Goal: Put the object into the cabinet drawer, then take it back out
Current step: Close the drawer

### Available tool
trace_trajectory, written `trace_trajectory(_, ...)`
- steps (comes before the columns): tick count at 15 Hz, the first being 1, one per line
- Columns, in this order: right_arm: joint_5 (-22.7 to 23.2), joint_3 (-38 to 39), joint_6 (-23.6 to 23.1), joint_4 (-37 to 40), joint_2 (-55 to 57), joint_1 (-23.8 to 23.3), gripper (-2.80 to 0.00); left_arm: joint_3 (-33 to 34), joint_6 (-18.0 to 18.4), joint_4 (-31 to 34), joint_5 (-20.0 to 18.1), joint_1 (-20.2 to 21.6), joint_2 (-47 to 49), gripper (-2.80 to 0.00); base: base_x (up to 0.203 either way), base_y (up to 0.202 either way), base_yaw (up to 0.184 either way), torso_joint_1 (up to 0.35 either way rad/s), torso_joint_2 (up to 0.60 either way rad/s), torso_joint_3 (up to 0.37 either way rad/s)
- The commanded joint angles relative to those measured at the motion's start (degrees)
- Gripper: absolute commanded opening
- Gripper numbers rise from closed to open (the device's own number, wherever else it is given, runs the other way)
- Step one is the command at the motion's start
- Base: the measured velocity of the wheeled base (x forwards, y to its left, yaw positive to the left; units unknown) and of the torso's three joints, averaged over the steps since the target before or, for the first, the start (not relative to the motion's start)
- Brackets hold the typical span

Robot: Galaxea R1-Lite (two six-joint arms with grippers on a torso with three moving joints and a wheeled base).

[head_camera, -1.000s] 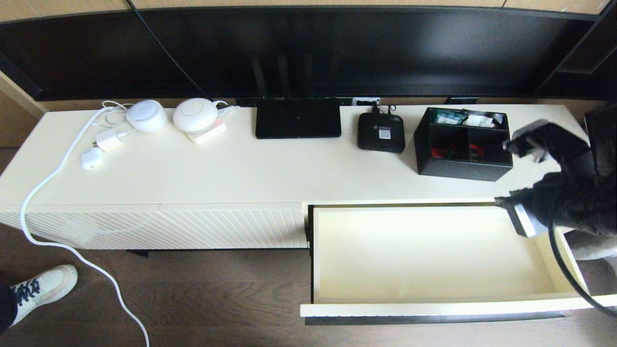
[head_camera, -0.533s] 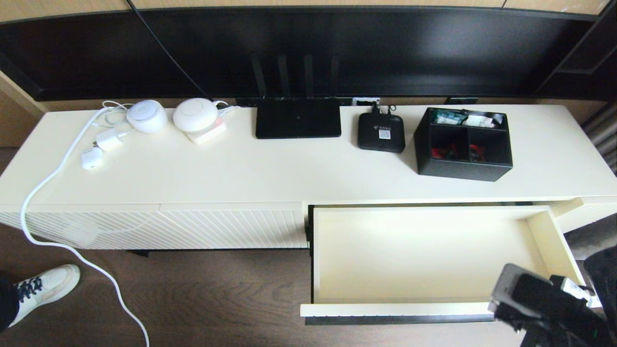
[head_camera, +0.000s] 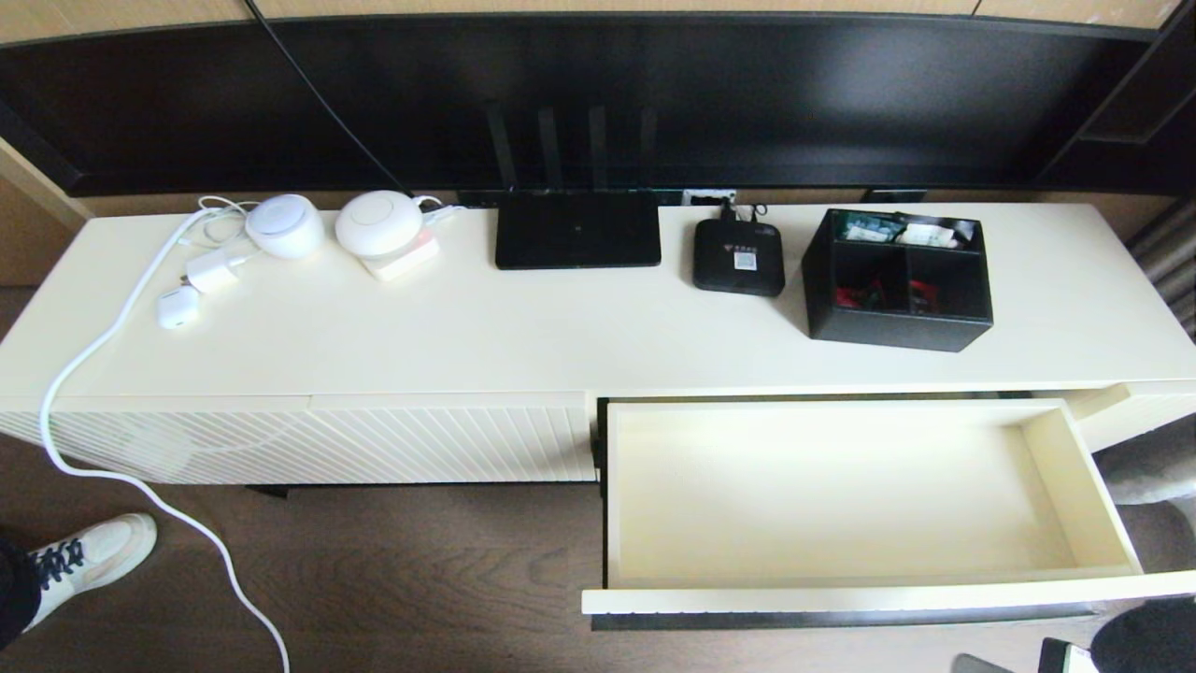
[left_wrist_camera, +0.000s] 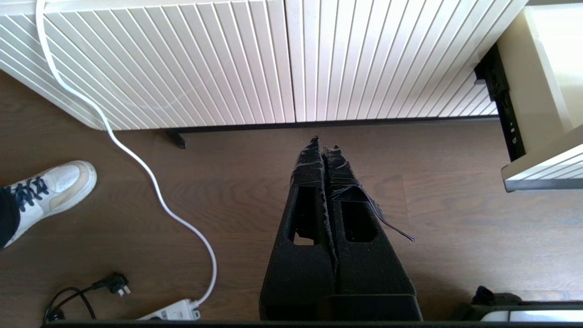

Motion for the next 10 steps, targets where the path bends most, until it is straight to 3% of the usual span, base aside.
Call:
trace_trajectory(1,-0.06,1.84,-0.14,-3.1,5.88,0.03,-2.8,0.05,-0.01,0.01,0.02,0.0,0.0,-2.8,0.0,0.0,0.0,0.0,0.0,0.0)
trace_trajectory(5,-0.27,3.04,0.58,-14.36,16.19,-0.6,-2.8,0.04,-0.01,0.01,0.02,0.0,0.0,-2.8,0.0,0.0,0.0,0.0,0.0,0.0)
trace_trajectory(10,-0.56,3.41,3.38,-40.46,29.43,-1.99,-2.8,-0.04,-0.01,0.01,0.02,0.0,0.0,-2.8,0.0,0.0,0.0,0.0,0.0,0.0)
